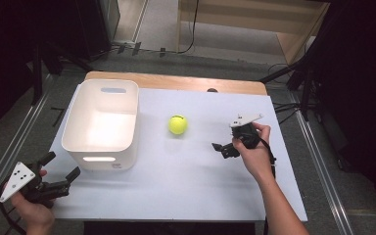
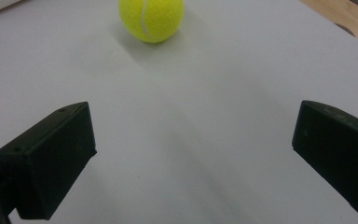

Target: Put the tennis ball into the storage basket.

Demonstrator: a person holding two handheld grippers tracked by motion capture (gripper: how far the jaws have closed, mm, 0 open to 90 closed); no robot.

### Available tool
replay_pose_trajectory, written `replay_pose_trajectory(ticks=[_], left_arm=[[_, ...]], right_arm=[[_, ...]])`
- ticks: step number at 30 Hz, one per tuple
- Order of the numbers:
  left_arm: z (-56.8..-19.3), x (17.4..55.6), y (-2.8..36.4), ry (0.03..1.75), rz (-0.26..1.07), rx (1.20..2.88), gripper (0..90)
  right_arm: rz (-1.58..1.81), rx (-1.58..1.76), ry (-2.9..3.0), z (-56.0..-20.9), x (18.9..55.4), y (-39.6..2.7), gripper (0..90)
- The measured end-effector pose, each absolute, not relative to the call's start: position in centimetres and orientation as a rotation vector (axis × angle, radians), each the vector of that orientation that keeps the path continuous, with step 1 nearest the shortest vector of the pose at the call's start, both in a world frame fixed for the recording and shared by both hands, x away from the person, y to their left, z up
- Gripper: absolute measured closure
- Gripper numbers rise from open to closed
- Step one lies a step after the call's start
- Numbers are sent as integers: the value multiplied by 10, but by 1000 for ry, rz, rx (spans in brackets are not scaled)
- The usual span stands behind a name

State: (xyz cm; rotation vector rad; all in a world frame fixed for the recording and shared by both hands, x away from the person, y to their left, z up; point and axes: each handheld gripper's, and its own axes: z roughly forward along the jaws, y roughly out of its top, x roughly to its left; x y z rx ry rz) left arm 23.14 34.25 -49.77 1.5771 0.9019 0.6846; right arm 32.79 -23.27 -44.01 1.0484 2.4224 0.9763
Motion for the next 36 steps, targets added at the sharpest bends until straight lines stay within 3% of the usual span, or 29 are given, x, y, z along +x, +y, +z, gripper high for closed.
replay_pose_trajectory(ticks=[36], left_arm=[[-498, 231, 343, 898, 680, 1577, 0]], right_arm=[[947, 999, 2523, -441, 382, -174, 0]])
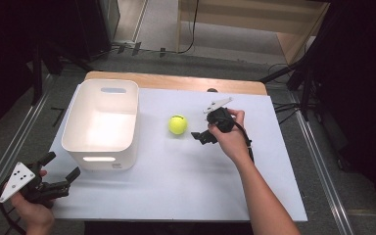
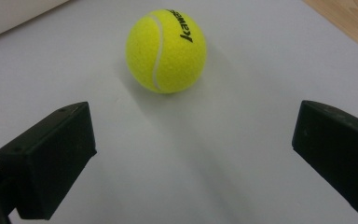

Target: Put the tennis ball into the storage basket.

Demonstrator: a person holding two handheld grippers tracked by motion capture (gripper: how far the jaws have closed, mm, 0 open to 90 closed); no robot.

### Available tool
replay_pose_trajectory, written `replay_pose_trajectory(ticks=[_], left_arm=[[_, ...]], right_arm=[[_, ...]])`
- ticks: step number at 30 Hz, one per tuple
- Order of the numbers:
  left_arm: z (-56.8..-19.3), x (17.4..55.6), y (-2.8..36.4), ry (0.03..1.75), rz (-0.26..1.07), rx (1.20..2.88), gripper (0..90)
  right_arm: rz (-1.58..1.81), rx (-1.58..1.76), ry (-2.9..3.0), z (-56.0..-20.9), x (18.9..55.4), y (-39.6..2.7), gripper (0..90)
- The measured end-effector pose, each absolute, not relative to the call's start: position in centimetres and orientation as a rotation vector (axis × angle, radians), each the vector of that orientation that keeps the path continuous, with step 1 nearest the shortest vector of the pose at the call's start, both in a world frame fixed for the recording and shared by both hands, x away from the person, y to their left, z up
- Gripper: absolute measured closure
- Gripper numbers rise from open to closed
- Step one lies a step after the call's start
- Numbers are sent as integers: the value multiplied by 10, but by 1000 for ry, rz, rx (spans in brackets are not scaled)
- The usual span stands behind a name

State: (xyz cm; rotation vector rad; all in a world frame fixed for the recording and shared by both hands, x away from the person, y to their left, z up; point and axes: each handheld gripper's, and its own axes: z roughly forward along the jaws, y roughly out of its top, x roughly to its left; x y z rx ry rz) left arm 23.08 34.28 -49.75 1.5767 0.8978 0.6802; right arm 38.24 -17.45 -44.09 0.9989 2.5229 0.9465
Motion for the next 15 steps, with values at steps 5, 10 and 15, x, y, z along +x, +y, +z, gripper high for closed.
replay_pose_trajectory(ticks=[5, 10, 15], left_arm=[[-497, 231, 343, 894, 678, 1578, 0], [-497, 231, 343, 893, 677, 1578, 0], [-497, 231, 343, 894, 676, 1577, 0]], right_arm=[[939, 993, 2531, -440, 389, -168, 0], [926, 985, 2551, -441, 394, -160, 0], [913, 973, 2567, -441, 399, -152, 0]])
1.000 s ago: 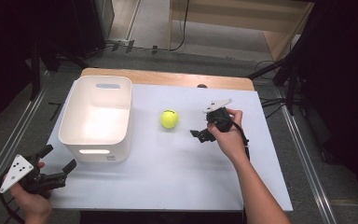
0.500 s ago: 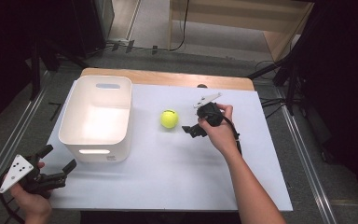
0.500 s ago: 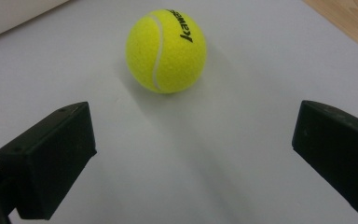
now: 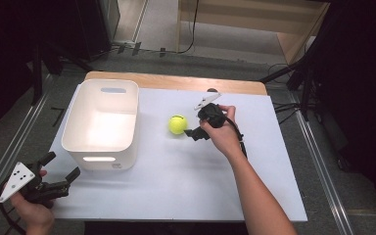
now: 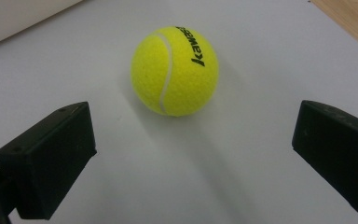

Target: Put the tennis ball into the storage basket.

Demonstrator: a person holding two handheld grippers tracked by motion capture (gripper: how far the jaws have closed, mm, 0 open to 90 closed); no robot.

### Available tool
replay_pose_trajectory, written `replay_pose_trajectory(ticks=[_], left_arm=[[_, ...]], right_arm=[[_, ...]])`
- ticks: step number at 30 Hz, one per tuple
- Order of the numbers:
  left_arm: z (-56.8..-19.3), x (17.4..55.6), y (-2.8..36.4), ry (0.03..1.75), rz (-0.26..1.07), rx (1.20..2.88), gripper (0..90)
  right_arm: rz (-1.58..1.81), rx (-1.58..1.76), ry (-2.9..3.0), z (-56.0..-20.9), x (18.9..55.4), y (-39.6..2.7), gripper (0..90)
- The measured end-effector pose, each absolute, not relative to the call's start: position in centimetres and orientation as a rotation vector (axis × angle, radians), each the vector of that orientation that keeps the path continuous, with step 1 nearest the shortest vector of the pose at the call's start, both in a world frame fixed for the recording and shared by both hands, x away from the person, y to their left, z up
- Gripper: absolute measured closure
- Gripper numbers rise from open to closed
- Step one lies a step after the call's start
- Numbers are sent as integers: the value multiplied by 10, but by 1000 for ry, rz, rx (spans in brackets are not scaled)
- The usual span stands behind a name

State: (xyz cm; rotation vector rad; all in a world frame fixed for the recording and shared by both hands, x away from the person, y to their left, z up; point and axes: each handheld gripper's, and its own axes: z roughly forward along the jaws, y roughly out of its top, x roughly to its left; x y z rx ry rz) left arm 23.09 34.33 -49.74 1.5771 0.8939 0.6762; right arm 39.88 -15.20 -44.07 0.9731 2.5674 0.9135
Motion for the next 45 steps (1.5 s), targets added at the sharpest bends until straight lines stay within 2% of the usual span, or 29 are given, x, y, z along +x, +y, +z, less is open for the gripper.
replay_pose_trajectory(ticks=[19, 35, 36, 39, 43, 45], left_arm=[[-498, 231, 344, 891, 670, 1569, 0], [-497, 231, 345, 893, 664, 1564, 0], [-498, 231, 345, 892, 664, 1563, 0], [-498, 231, 344, 896, 662, 1561, 0], [-498, 231, 345, 896, 661, 1565, 0], [-498, 231, 345, 898, 660, 1564, 0]], right_arm=[[851, 925, 2645, -453, 422, -119, 0], [802, 982, 2698, -482, 445, -104, 0], [795, 985, 2691, -483, 445, -103, 37], [809, 1007, 2681, -485, 447, -102, 64], [838, 992, 2703, -487, 448, -100, 144], [847, 978, 2723, -487, 447, -99, 223]])
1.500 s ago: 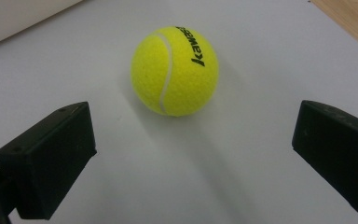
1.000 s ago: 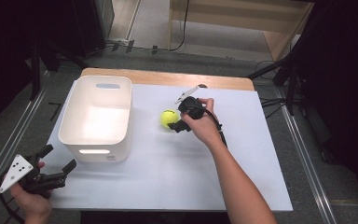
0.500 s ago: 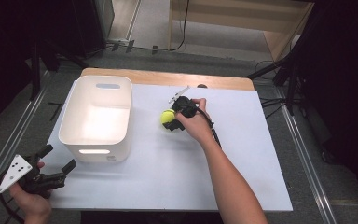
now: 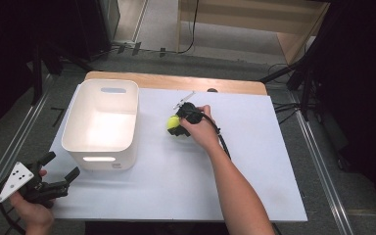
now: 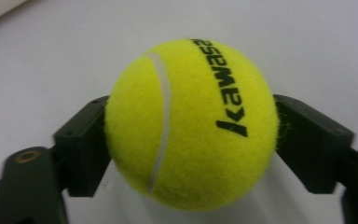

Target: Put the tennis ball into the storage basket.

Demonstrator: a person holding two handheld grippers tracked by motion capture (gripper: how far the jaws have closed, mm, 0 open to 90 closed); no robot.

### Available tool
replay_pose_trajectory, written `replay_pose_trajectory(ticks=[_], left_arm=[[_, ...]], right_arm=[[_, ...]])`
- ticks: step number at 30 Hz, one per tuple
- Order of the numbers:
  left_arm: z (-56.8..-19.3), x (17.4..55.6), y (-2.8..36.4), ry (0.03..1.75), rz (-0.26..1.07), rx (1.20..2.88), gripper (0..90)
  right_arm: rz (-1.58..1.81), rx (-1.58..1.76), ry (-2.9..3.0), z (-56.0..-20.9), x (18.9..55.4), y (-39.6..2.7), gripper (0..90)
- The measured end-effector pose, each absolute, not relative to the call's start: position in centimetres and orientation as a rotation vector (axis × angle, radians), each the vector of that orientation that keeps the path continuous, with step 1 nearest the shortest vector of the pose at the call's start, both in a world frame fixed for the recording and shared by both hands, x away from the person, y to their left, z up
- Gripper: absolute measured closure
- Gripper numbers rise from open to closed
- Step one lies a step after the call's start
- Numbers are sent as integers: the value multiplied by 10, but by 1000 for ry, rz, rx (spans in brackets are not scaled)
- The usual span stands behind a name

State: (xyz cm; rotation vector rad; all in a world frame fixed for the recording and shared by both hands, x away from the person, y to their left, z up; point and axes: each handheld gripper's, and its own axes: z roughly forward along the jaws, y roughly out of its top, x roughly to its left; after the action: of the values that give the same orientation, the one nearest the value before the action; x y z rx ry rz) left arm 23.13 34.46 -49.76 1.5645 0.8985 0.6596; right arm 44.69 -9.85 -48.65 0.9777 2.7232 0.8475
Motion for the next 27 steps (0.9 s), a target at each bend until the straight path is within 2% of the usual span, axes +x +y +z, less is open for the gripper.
replay_pose_trajectory(ticks=[10, 27], left_arm=[[-498, 232, 344, 901, 661, 1563, 0], [-498, 232, 344, 894, 662, 1566, 0]], right_arm=[[853, 993, 2724, -483, 446, -100, 236], [891, 932, 2719, -455, 440, -97, 237]])
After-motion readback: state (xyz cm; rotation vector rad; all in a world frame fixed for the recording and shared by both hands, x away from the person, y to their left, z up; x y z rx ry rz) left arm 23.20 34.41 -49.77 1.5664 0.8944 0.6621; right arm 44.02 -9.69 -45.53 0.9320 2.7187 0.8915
